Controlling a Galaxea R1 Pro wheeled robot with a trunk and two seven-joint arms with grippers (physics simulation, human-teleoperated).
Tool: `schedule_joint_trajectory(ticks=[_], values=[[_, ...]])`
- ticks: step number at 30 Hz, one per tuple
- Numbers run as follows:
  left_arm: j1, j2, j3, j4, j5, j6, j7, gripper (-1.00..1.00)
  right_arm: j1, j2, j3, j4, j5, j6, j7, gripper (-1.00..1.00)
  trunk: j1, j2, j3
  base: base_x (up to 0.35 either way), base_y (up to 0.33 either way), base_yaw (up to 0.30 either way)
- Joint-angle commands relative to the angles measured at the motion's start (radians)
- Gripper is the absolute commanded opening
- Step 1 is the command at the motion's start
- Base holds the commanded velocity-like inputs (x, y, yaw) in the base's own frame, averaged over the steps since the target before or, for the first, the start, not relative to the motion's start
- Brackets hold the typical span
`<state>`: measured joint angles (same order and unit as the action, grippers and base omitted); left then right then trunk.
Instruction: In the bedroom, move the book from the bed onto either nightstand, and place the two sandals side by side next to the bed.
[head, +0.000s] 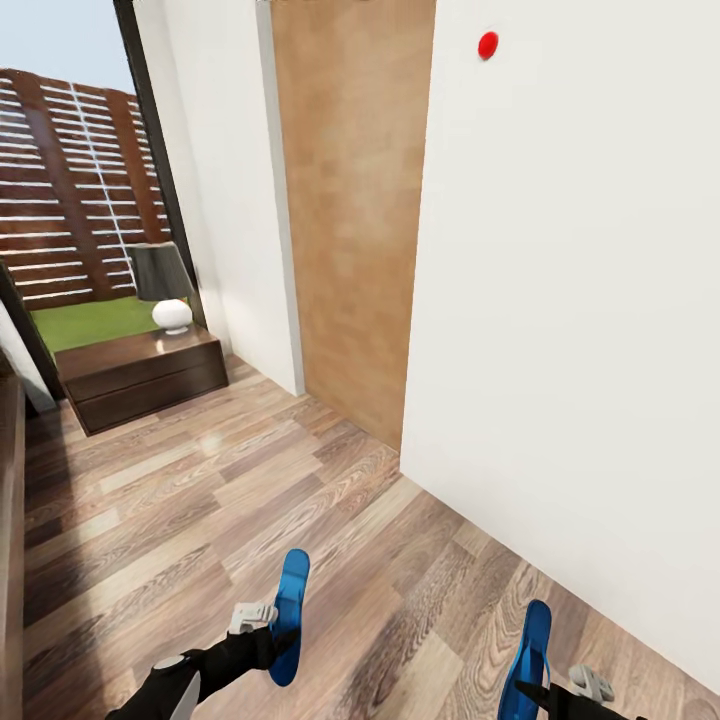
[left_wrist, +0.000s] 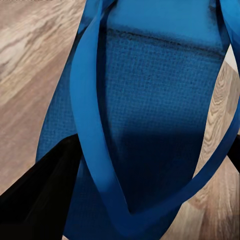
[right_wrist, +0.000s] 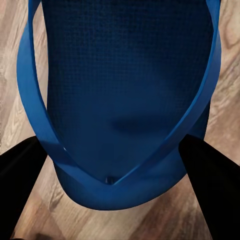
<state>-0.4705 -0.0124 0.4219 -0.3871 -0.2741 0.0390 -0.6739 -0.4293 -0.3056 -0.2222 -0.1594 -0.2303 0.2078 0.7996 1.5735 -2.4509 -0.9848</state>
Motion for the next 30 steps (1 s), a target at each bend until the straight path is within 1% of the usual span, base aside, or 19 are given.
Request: schedule_joint_trajectory(ticks=[1,7,15,18,30], values=[[0.000,-0.001,0.008,-0.001,-0.008,0.004,-0.006,-1.00,0.000,0.000,-0.001,0.000,-0.006,0.010,0.003,-1.00,-0.004,0.007,0.002,0.000,0.000,0.000],[0.000,-0.001,0.009,0.000,-0.008,0.004,-0.008,-1.00,0.000,0.000,-0.002,0.000,-0.006,0.010,0.003,-1.00,-0.027,0.049,0.021,0.000,0.000,0.000],[0.000,-0.001,0.008,0.001,-0.007,0.004,-0.007,-1.00,0.000,0.000,-0.002,0.000,-0.006,0.010,0.003,-1.00,-0.027,0.049,0.021,0.000,0.000,0.000],[0.000,-0.001,0.008,0.019,-0.008,0.004,-0.006,-1.00,0.000,0.000,-0.002,0.000,-0.006,0.010,0.002,-1.00,-0.027,0.049,0.021,0.043,0.000,0.000],[0.000,-0.001,0.008,0.028,-0.008,0.004,-0.006,-1.00,0.000,0.000,-0.002,0.000,-0.006,0.010,0.002,-1.00,-0.027,0.049,0.022,0.299,0.000,0.027]])
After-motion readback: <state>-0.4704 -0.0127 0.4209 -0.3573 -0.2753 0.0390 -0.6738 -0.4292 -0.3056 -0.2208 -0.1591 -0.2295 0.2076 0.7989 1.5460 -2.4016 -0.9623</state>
